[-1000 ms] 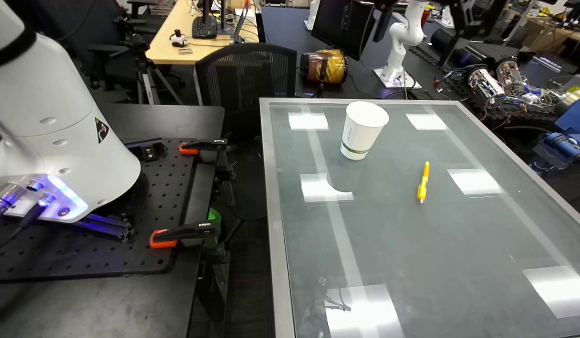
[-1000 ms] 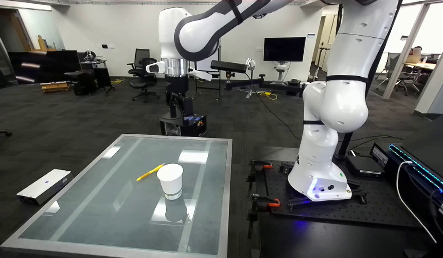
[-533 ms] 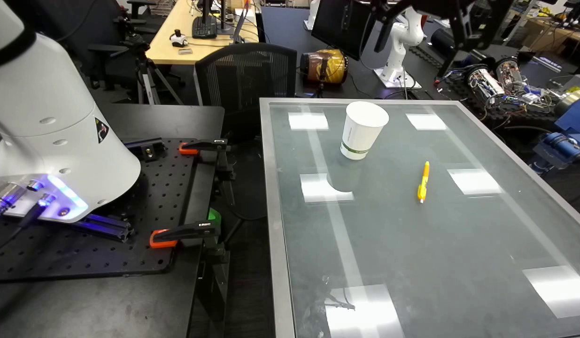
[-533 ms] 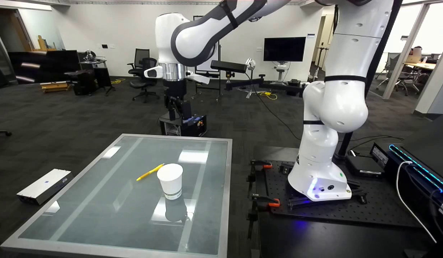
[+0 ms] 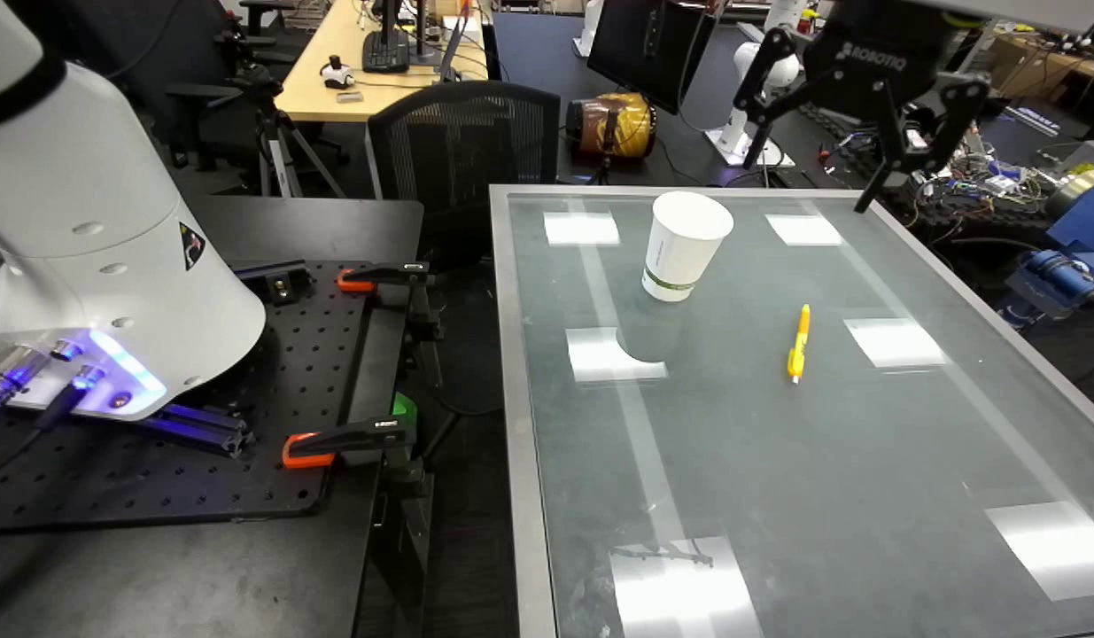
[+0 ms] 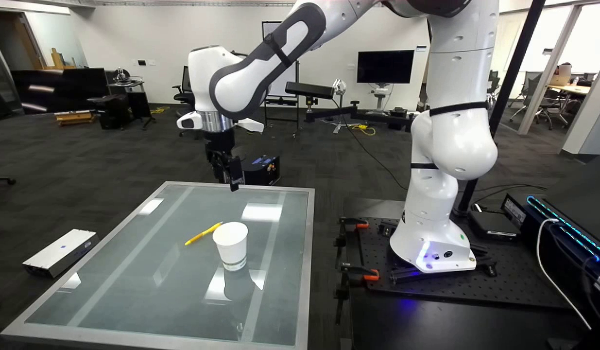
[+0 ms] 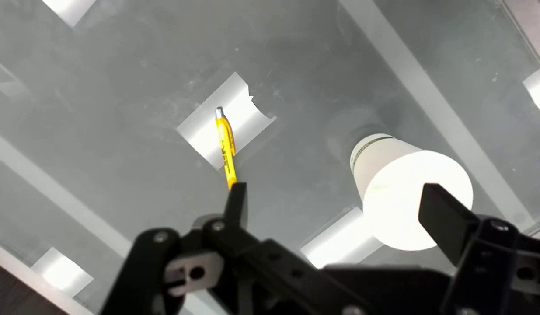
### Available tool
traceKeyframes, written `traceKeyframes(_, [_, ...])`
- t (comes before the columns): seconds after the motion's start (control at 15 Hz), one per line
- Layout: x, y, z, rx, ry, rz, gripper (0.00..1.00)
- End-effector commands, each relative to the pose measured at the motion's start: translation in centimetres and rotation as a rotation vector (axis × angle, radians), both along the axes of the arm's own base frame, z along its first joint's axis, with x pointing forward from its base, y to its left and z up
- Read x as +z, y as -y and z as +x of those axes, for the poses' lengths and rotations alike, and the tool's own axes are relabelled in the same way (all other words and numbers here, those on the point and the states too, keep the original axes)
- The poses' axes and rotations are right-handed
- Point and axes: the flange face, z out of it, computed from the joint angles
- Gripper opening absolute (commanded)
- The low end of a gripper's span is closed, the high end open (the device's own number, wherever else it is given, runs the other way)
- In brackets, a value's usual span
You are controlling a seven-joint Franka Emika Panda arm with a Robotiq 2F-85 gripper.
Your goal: Put the yellow pen in the cup
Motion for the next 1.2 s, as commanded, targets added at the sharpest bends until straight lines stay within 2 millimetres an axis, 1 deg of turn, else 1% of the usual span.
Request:
traceKeyframes(0.0, [-2.0, 0.1, 2.3, 0.075, 0.021, -0.002, 1.00])
traceKeyframes(0.27, [-4.5, 0.4, 3.3, 0.121, 0.029, 0.019, 1.00])
traceKeyframes(0.67, [-9.0, 0.8, 4.5, 0.138, -0.018, 0.035, 1.00])
traceKeyframes(1.0, [-11.4, 1.0, 5.5, 0.104, -0.068, 0.034, 1.00])
traceKeyframes(1.07, [-11.0, 0.7, 4.5, 0.117, -0.062, 0.030, 1.00])
traceKeyframes(1.13, [-11.4, 0.8, 4.7, 0.116, -0.066, 0.031, 1.00])
